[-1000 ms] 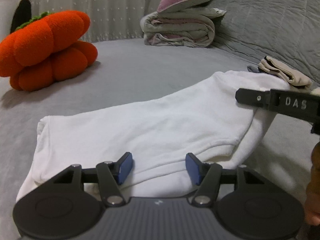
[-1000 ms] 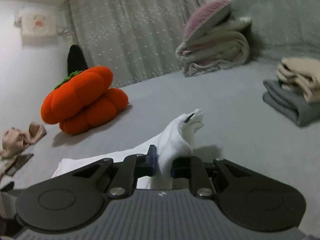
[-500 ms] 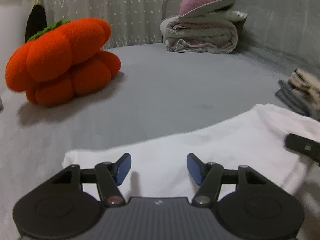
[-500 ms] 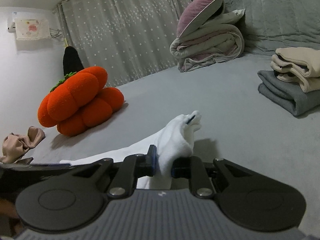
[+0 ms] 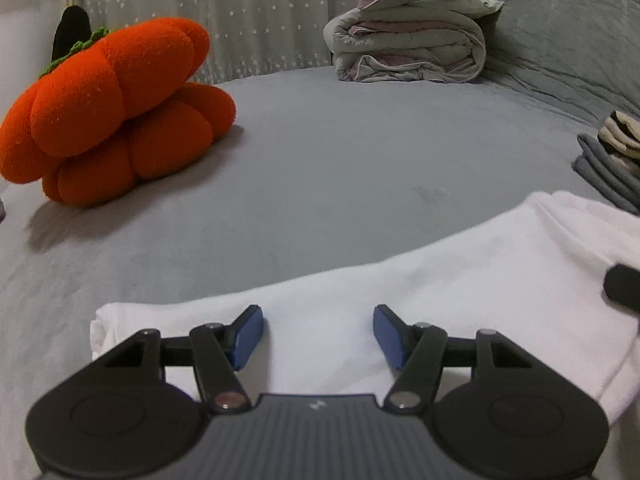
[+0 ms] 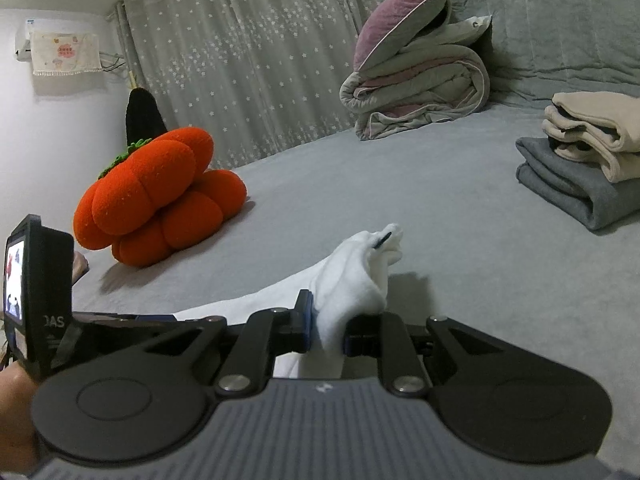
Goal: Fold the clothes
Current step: 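Grasp the shirt corner with the right gripper and lift it, then hold the lifted shirt corner up with the right gripper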
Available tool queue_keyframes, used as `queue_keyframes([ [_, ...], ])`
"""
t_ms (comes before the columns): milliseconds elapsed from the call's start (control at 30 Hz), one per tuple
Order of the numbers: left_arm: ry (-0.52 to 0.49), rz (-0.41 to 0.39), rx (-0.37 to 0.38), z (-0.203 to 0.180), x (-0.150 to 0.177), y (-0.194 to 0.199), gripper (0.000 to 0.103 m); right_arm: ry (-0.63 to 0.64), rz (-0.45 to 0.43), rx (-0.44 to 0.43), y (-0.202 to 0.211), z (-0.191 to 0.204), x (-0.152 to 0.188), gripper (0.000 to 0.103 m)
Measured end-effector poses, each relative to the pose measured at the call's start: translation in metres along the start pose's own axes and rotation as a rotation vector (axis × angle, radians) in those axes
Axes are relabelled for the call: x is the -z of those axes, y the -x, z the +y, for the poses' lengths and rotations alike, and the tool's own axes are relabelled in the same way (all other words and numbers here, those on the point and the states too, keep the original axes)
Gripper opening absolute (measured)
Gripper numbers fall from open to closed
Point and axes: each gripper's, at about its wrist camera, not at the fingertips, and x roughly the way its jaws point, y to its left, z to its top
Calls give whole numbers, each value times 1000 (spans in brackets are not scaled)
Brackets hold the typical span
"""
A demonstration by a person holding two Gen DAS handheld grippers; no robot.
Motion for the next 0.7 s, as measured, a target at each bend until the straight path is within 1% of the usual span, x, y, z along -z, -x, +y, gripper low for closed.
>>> queue_keyframes([
  [133,-10,-10,7,-3,4,8,63,0,1,-4,0,-1,-1,18],
  [233,-7,-3,22,-1,9,13,63,-1,2,-6,0,-1,-1,18],
  [533,-50,-1,34,-5,24,33,63,-10,4,-15,1,-2,-3,18],
  [700,-52,2,51,-6,31,42,63,-8,2,-21,3,-1,-3,19],
])
